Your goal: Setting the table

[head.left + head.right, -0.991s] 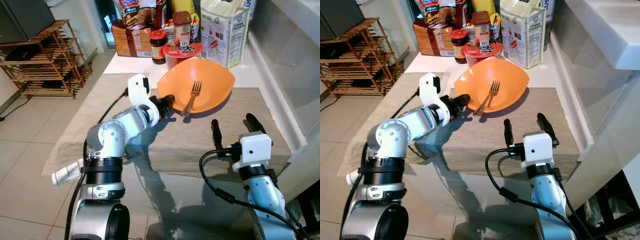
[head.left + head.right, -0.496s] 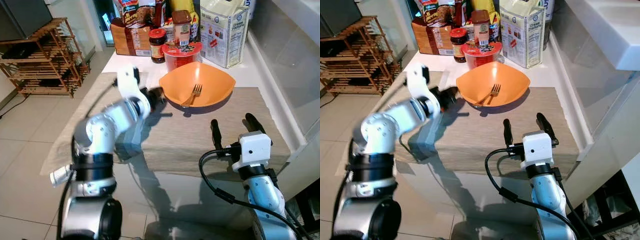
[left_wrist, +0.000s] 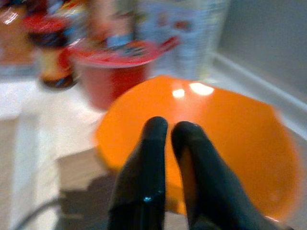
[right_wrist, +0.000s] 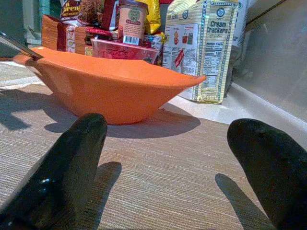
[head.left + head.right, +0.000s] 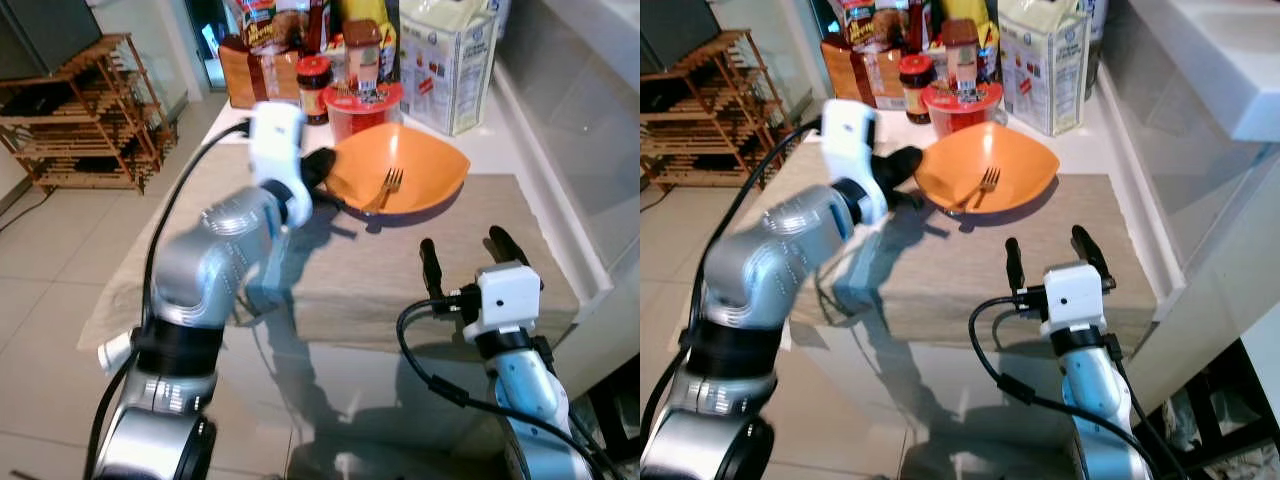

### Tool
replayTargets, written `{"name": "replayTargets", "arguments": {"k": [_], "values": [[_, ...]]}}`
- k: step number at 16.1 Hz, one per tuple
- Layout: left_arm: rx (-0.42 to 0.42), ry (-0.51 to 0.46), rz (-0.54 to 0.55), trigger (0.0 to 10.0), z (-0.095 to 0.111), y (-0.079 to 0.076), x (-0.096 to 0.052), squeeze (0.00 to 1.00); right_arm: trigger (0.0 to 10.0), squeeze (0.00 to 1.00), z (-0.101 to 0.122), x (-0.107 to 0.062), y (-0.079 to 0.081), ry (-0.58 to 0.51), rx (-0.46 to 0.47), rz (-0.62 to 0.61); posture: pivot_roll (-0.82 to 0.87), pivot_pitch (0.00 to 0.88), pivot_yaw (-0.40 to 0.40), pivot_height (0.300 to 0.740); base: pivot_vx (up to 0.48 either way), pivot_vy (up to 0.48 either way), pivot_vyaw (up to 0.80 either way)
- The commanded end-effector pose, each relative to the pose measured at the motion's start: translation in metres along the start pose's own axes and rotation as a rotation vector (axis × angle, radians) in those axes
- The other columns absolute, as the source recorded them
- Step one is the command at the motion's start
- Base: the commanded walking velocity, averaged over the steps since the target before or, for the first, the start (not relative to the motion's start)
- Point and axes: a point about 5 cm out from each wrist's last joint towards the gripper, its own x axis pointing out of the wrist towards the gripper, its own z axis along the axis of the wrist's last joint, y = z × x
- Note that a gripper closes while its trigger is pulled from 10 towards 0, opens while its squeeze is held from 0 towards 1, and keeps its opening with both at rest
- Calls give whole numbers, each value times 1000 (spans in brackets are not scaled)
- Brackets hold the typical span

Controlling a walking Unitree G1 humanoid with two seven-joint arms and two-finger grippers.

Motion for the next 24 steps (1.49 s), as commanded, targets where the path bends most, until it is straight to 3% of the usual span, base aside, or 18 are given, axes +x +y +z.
{"name": "replayTargets", "arguments": {"k": [1, 7, 9, 12, 16, 17, 21, 24], "values": [[47, -40, -42, 10000, 9, -6, -3, 1000, 10000, 0, -13, -3, 3, 76, 9, 18, -207, 0, 128, 722, 0, 0, 0], [83, -24, -119, 10000, 11, -9, 5, 1000, 10000, 0, -12, -2, 6, 75, 16, 20, -205, 0, 137, 722, 0, 0, 0], [103, -3, -119, 10000, 8, -4, 9, 1000, 10000, 0, -11, -2, 6, 71, 19, 17, -204, 0, 140, 722, 0, 0, 0], [99, 70, -91, 10000, -10, 17, 17, 1000, 10000, 0, -8, -4, 7, 61, 21, 13, -210, 0, 144, 722, 0, 0, 0], [105, 81, -127, 10000, -7, 15, 26, 1000, 10000, 0, -8, -4, 7, 61, 20, 12, -214, 0, 148, 722, 0, 0, 0], [105, 79, -137, 10000, -4, 13, 29, 0, 10000, 0, -8, -4, 7, 62, 20, 12, -215, 0, 148, 722, 0, 0, 0], [69, 84, -193, 10000, 8, 6, 41, 0, 10000, 0, -9, -6, 9, 67, 25, 4, -222, 0, 167, 722, 0, 0, 0], [38, 165, -216, 10000, 1, 4, 48, 0, 10000, 0, -9, -7, 11, 69, 27, 4, -225, 0, 172, 722, 0, 0, 0]]}}
